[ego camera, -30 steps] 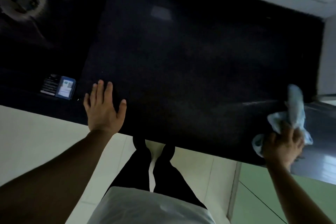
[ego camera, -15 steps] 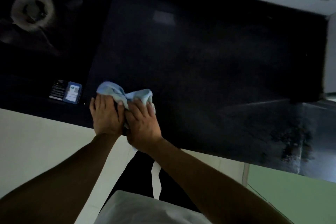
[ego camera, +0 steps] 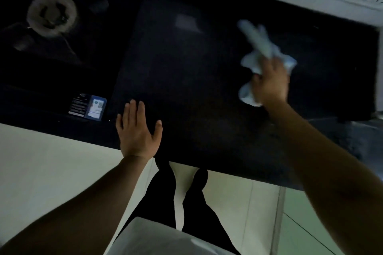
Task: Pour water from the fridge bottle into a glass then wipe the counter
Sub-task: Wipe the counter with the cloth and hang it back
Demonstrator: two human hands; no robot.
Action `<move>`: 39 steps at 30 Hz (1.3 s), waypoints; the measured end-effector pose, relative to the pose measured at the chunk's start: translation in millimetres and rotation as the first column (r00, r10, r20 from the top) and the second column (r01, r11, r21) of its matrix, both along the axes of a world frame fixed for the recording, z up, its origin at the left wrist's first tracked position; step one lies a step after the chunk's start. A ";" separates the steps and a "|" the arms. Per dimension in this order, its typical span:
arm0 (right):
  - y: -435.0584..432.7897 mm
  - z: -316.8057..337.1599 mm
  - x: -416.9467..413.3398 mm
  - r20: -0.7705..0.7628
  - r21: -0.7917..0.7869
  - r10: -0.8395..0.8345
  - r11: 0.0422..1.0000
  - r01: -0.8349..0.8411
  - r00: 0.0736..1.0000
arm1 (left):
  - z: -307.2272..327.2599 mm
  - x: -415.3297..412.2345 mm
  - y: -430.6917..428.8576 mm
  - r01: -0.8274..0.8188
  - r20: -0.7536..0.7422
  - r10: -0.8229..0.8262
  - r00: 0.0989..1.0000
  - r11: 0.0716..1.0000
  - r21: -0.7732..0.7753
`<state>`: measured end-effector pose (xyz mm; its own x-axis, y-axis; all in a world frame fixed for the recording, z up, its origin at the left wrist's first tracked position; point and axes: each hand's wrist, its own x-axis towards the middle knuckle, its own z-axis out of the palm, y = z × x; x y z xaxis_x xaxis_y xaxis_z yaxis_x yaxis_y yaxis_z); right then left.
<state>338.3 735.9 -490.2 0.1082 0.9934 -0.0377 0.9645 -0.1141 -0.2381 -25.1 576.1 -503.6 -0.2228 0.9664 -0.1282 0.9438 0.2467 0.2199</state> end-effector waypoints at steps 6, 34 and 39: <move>-162.3 -9.4 88.9 0.050 -0.017 -0.734 0.678 0.735 0.677 | 0.6 -1.5 -0.3 0.013 0.042 -0.012 0.999 1.000 -0.007; -125.3 230.5 -81.8 -0.979 -0.202 -0.203 0.978 -0.051 -0.005 | 253.6 81.6 75.7 0.558 0.844 -0.379 0.380 0.821 0.118; -103.3 292.5 -35.8 -0.971 0.108 0.097 0.993 0.040 0.220 | 310.9 109.2 100.1 0.500 0.720 -0.491 0.491 0.835 0.230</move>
<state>302.5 632.6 -197.7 0.0265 0.9996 -0.0058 -0.0244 -0.0052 -0.9997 84.1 676.1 -192.6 0.4649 0.8851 -0.0224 0.4294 -0.2032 0.8800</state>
